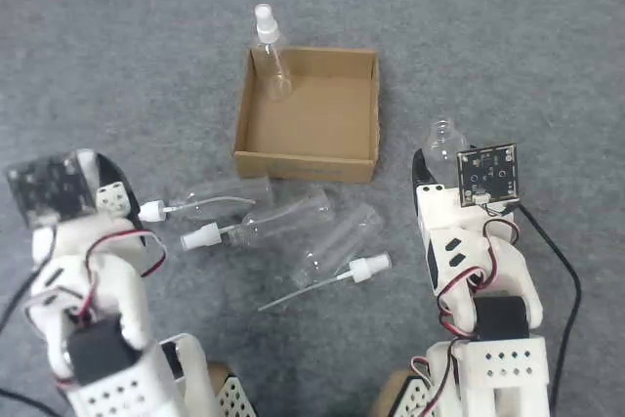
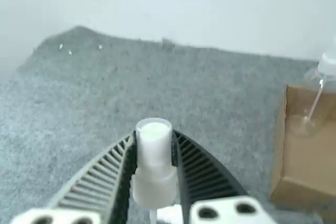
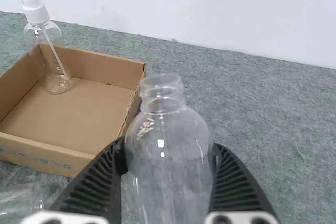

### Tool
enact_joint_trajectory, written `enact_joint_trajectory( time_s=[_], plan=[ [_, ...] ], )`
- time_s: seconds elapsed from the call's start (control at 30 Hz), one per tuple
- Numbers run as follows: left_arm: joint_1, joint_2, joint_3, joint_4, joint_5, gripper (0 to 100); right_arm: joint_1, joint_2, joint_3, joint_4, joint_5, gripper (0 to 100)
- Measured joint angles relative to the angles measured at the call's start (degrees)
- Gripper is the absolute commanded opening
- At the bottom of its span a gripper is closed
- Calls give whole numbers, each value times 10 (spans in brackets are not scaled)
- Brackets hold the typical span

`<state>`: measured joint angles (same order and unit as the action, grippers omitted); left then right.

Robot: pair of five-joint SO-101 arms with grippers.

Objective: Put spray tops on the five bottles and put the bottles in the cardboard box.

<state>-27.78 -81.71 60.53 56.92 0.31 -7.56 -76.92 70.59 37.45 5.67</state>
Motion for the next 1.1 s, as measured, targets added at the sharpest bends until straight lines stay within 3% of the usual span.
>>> enact_joint_trajectory(
  time_s=[0.23, 0.63, 0.83, 1.1],
  plan=[
    [5, -73, 20, -4, 41, 12, 0, 0, 0, 0, 0, 54],
    [118, -85, 23, -4, 136, 12, 0, 0, 0, 0, 0, 54],
    [166, -85, 23, -45, 192, 12, -18, 0, 0, 0, 0, 54],
    [229, -85, 23, -111, 204, 12, -23, 0, 0, 0, 0, 54]
  ],
)
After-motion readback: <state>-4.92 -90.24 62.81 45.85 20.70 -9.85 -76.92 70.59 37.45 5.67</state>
